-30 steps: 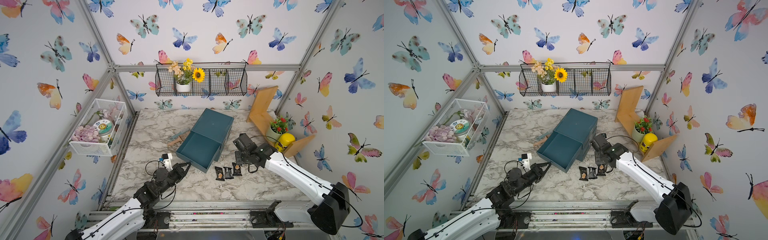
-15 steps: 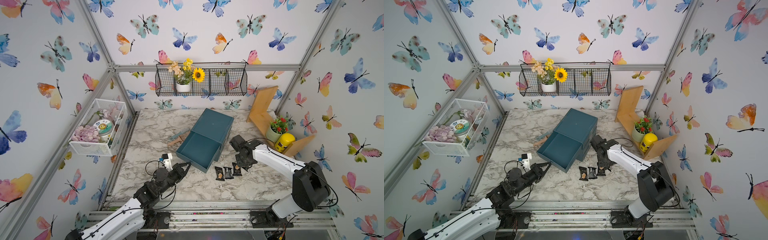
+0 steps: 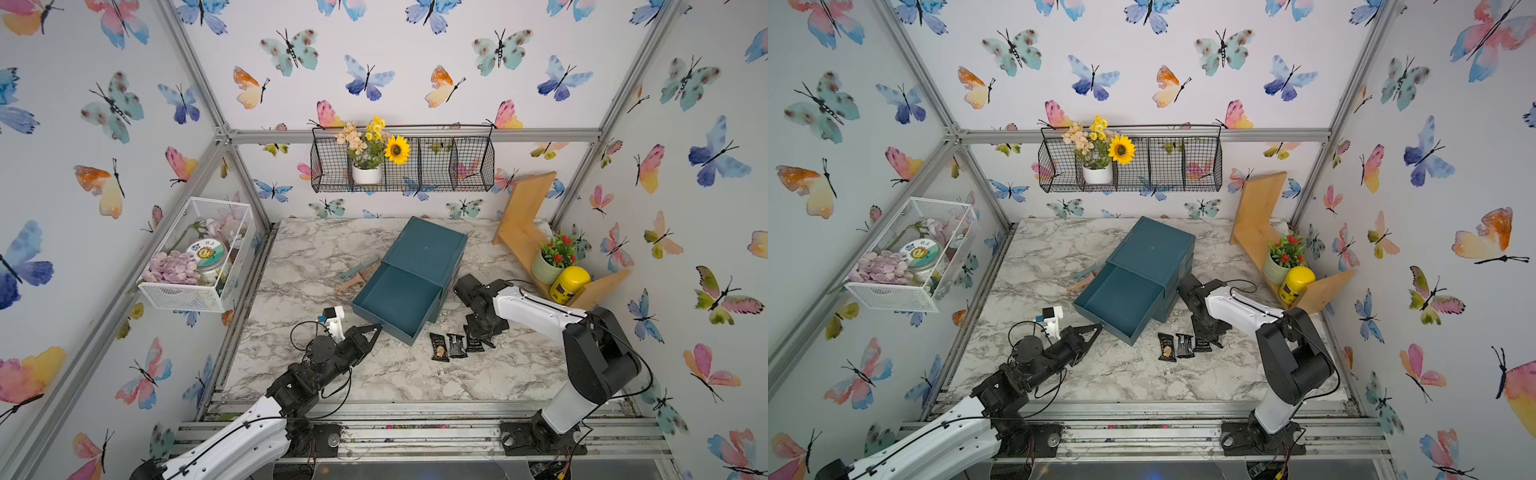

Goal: Take the cookies out of the drawer
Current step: Place the cookie at the center of the board.

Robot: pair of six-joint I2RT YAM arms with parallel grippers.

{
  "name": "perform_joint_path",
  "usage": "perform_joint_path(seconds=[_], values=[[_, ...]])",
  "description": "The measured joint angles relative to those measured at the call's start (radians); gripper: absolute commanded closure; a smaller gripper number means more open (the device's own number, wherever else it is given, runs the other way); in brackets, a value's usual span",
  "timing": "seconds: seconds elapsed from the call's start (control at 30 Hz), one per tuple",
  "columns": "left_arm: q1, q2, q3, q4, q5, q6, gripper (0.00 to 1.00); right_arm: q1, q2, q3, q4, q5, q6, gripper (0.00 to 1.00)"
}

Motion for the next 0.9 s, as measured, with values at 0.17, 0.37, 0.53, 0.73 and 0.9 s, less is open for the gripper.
perform_joint_path(seconds=[0.17, 0.37, 0.53, 0.73, 0.9], values=[[0.000, 0.000, 0.000, 0.000, 0.000, 0.000, 1.00, 0.000, -0.026, 0.000, -0.002, 0.003, 0.001, 0.74], [0.000, 0.014, 0.000, 0.005, 0.000, 0.000, 1.00, 0.000, -0.171, -0.014, 0.028, -0.006, 0.019, 0.77], [0.000, 0.028, 0.000, 0.016, 0.000, 0.001, 1.00, -0.003, -0.278, -0.122, 0.155, -0.114, 0.074, 0.82], [0.000, 0.034, 0.015, 0.018, 0.000, 0.002, 1.00, -0.026, -0.251, -0.239, 0.253, -0.208, 0.124, 0.84], [0.000, 0.035, 0.018, 0.018, 0.000, 0.002, 1.00, -0.059, -0.247, -0.280, 0.288, -0.224, 0.150, 0.82]])
